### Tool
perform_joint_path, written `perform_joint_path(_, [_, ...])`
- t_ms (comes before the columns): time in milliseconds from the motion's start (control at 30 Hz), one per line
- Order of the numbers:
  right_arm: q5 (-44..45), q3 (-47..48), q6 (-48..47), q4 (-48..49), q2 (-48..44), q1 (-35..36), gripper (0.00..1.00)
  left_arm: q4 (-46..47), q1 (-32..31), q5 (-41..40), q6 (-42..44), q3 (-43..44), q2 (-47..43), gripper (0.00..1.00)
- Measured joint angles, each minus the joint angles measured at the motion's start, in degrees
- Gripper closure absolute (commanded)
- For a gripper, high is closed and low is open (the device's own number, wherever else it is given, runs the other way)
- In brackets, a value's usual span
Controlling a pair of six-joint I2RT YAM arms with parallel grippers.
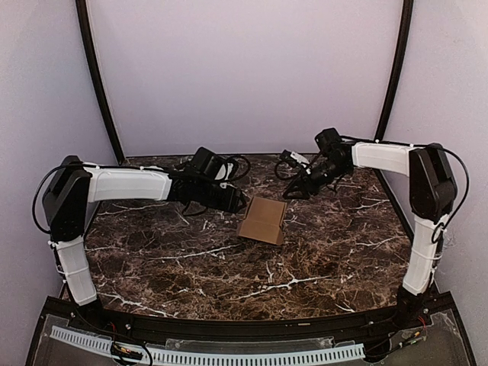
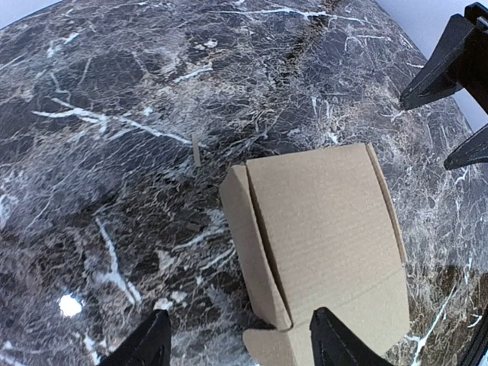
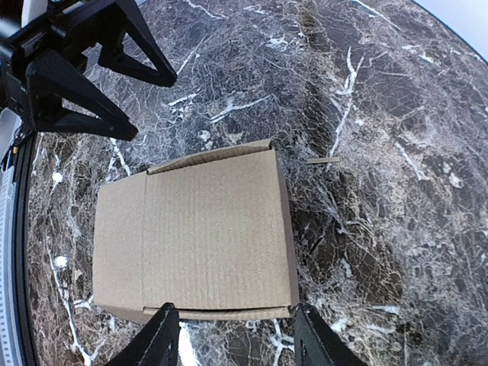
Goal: Fold the paper box
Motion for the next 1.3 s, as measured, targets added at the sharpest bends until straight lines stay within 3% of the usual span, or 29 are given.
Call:
perform_joint_path(267, [-3.17, 3.82, 3.76, 0.5, 9.7, 0.04, 0.56, 1.09, 1.22, 4.55, 1.01, 7.87, 8.37, 0.52])
perform_joint_path(500, [-8.02, 7.69, 7.08, 0.55, 15.23, 0.07, 0.75, 1.84, 2.32, 7.89, -0.31, 10.25, 10.64, 0.59])
perform_joint_path(833, [-18.08, 10.21, 14.84, 1.22, 20.39, -0.92, 0.77, 1.86, 3.17, 11.23, -1.36, 11.58, 13.94, 0.63])
perform_joint_path(933, [-20.15, 10.97, 17.75, 1.11, 21.9, -1.53, 0.78, 1.6, 3.67, 11.82, -1.75, 13.33, 14.8, 0.63])
perform_joint_path(1167, [-24.15, 13.38, 24.41, 1.44, 24.92, -3.04, 0.78, 1.97, 4.83, 12.68, -2.19, 16.63, 15.39, 0.51])
perform_joint_path(1300, [-23.91, 14.91, 26.34, 2.05, 25.79, -4.17, 0.78, 2.05, 5.09, 12.57, -1.97, 18.67, 15.39, 0.5])
